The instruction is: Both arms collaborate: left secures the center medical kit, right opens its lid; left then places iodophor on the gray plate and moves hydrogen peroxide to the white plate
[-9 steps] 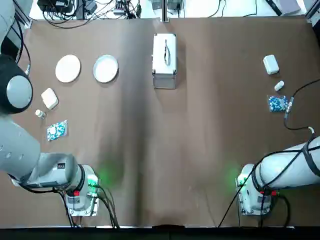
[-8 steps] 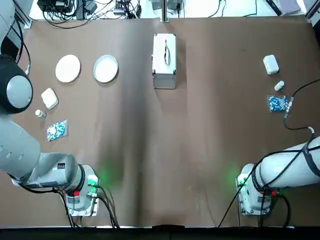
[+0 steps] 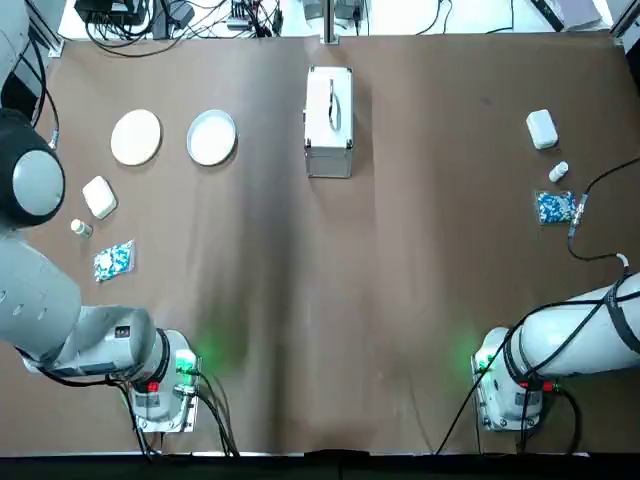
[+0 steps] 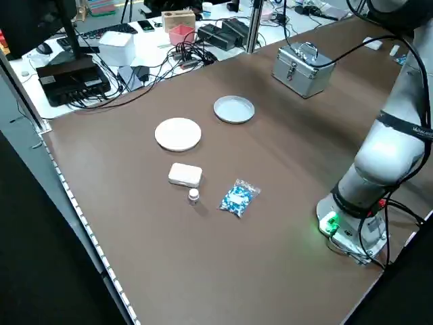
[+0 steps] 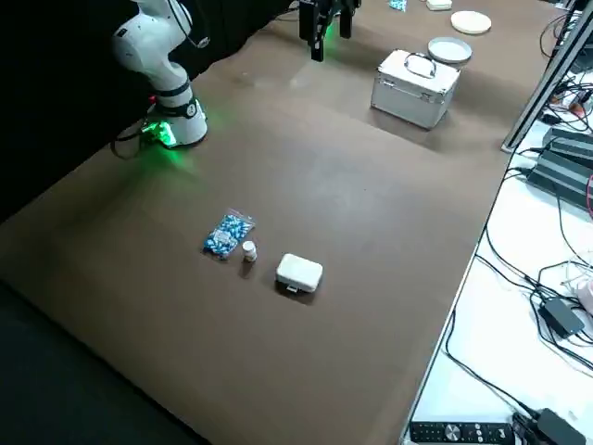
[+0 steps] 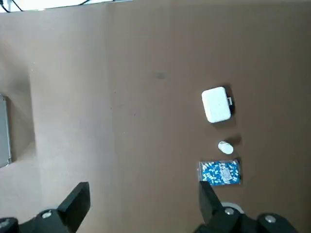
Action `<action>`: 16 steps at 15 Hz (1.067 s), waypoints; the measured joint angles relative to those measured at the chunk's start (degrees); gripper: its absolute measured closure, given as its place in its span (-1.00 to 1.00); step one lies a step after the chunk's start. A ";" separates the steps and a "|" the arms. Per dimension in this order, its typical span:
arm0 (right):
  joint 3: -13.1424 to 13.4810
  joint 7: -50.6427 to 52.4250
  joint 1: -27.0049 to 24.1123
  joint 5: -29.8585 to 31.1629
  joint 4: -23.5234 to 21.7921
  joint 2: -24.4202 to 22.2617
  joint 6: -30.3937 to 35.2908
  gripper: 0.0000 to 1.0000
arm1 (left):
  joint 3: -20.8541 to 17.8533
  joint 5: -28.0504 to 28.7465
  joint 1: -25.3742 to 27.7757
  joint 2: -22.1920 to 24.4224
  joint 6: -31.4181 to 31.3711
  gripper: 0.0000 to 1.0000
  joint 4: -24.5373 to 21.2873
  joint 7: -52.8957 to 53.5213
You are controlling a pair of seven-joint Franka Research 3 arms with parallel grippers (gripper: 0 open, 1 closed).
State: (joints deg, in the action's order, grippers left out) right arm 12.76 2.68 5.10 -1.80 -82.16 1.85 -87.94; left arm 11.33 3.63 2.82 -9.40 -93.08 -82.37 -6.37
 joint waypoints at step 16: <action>-1.16 -0.03 1.98 0.29 -0.20 0.01 0.52 -0.97 | 2.86 -0.10 -12.29 -9.22 -17.23 -1.00 -13.14 -42.04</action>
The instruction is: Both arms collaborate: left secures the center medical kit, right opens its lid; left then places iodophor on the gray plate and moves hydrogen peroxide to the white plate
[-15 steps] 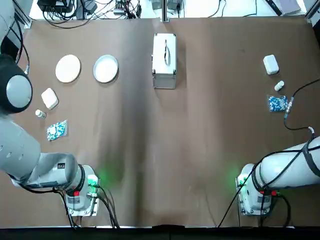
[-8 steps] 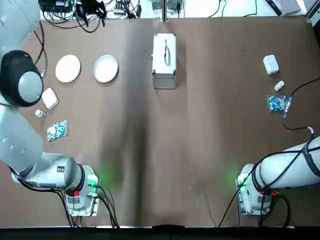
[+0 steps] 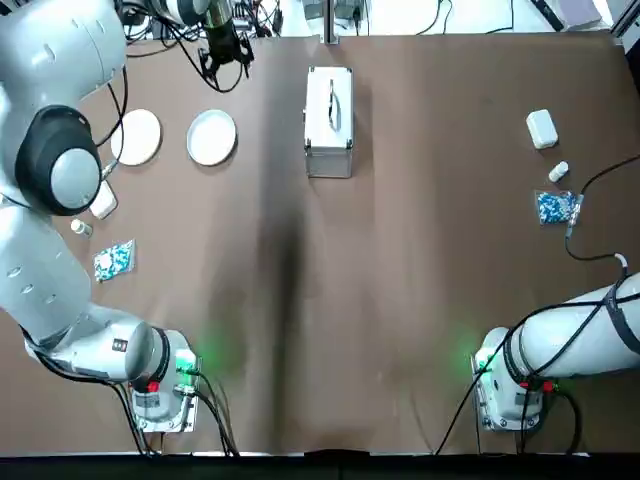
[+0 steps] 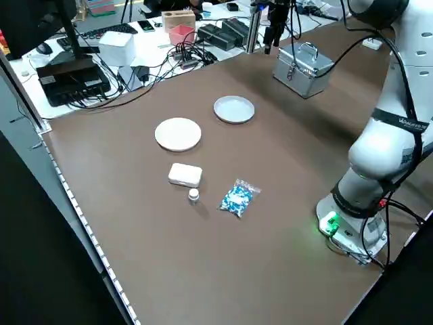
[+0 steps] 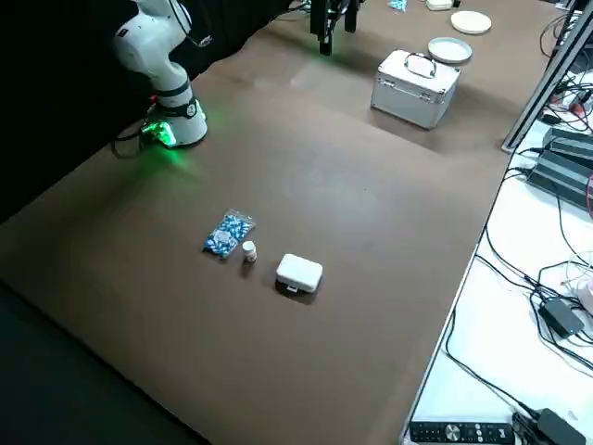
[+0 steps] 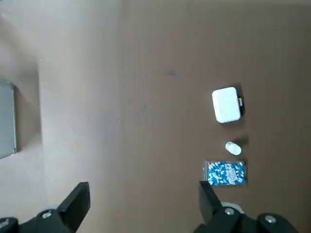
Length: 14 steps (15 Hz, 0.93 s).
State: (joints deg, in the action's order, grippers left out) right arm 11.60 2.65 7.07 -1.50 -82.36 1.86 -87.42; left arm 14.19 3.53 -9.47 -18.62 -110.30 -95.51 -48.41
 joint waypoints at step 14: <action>0.17 -0.03 0.30 0.33 0.00 0.00 -0.31 -0.97 | 1.25 -2.96 -3.75 -11.15 -5.31 -1.00 2.40 -43.86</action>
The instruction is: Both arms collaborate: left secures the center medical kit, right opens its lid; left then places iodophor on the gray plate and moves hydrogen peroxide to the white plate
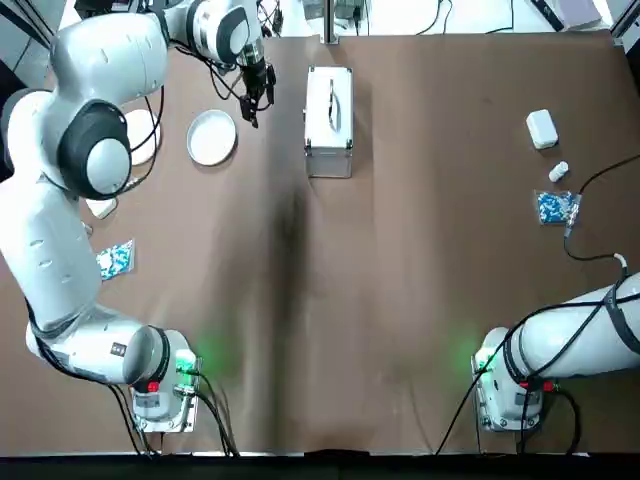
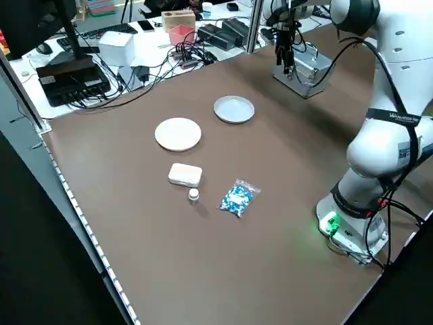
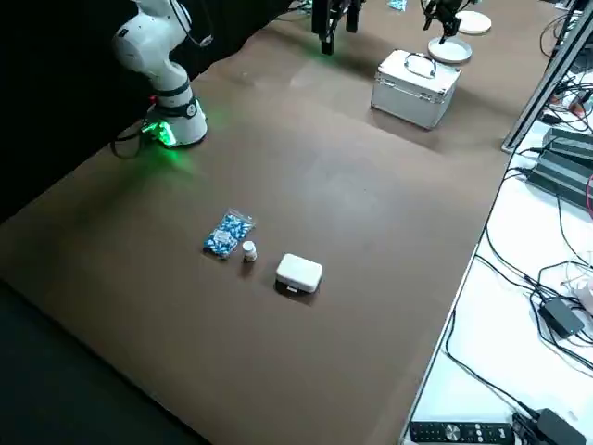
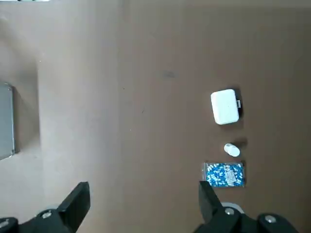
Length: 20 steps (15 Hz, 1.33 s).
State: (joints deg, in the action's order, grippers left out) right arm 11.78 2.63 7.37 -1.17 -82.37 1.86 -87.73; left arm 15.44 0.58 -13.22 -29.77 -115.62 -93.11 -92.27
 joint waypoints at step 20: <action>-0.33 -0.08 2.65 -0.11 -1.51 0.94 -0.43 -0.97 | 1.03 -9.20 -1.22 -12.09 -13.01 -1.00 10.34 -21.29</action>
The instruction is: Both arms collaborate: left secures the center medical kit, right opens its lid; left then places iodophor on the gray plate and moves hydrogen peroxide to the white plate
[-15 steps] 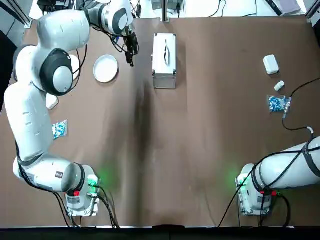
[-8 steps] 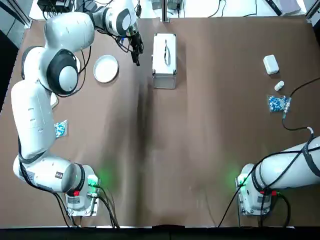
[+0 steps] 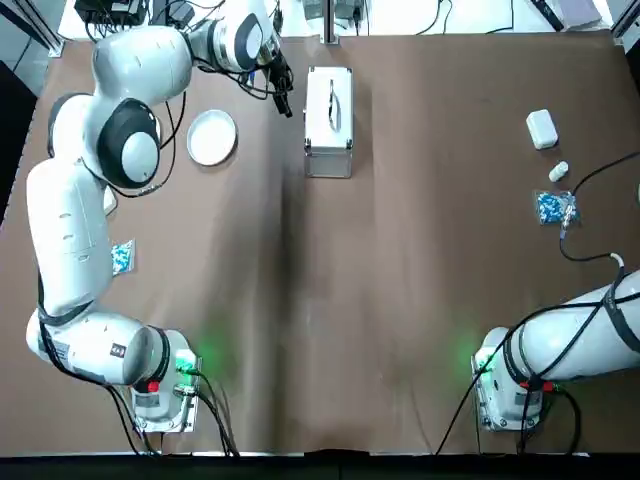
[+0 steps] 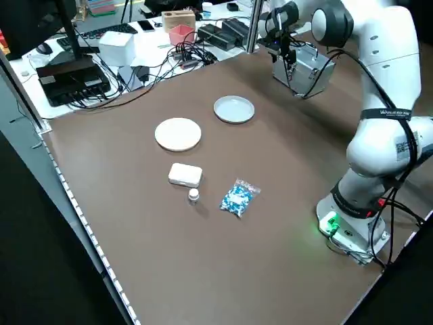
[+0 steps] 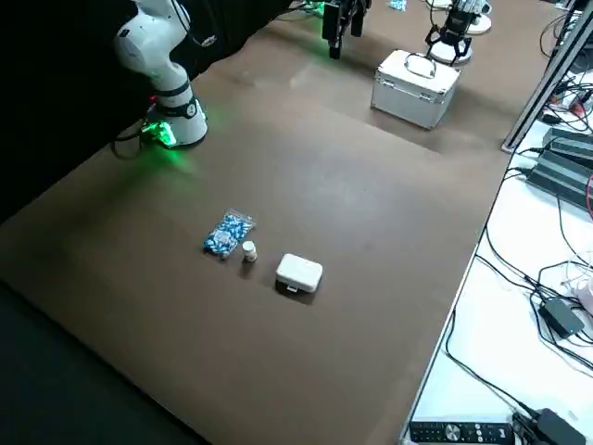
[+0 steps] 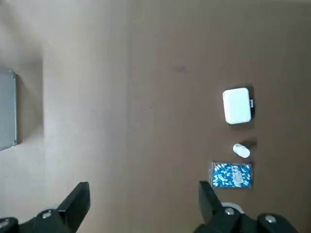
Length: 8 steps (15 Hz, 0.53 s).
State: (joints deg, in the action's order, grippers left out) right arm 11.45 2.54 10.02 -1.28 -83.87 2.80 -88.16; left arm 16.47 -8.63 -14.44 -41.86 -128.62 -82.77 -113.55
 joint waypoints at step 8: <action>-0.38 -1.69 7.25 -10.44 -0.10 4.69 -2.62 -0.96 | 0.03 -0.01 -1.65 -2.05 -2.62 -1.00 0.15 -2.88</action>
State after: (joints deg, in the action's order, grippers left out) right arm 11.07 0.86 17.27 -11.72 -83.97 7.49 -90.78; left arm 16.50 -8.64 -16.09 -43.91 -131.24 -82.62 -116.43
